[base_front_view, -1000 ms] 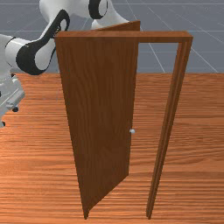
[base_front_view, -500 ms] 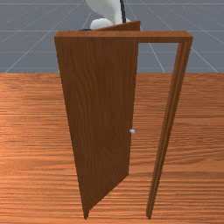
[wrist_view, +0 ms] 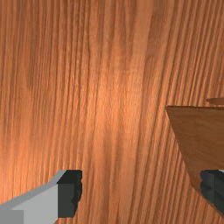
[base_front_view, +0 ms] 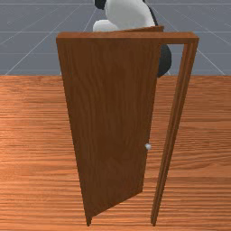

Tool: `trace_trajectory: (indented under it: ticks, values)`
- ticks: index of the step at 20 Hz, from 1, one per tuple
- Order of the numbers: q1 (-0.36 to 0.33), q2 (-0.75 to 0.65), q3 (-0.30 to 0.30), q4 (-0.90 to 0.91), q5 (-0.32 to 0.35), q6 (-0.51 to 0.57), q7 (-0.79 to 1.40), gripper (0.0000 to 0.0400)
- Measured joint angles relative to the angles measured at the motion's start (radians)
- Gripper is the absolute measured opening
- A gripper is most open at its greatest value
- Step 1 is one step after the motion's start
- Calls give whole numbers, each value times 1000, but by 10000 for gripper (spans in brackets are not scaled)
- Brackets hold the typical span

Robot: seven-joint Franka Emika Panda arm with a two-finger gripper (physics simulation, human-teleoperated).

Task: Close the door

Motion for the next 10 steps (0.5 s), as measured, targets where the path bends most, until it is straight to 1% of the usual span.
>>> trace_trajectory:
  ticks: [2,3,4,5,7,8,9,10]
  values:
    - [-9,50,8,83,14,-34,-13,400]
    - [11,98,-14,178,-19,-118,6,400]
    - [11,96,-14,167,-20,-105,7,400]
    - [9,74,-10,116,-29,-48,-19,400]
    - [20,77,-9,122,-32,-52,-6,400]
    - [11,81,10,126,11,-55,14,400]
    - [9,132,18,220,20,-97,6,400]
    - [16,184,9,312,8,-137,12,400]
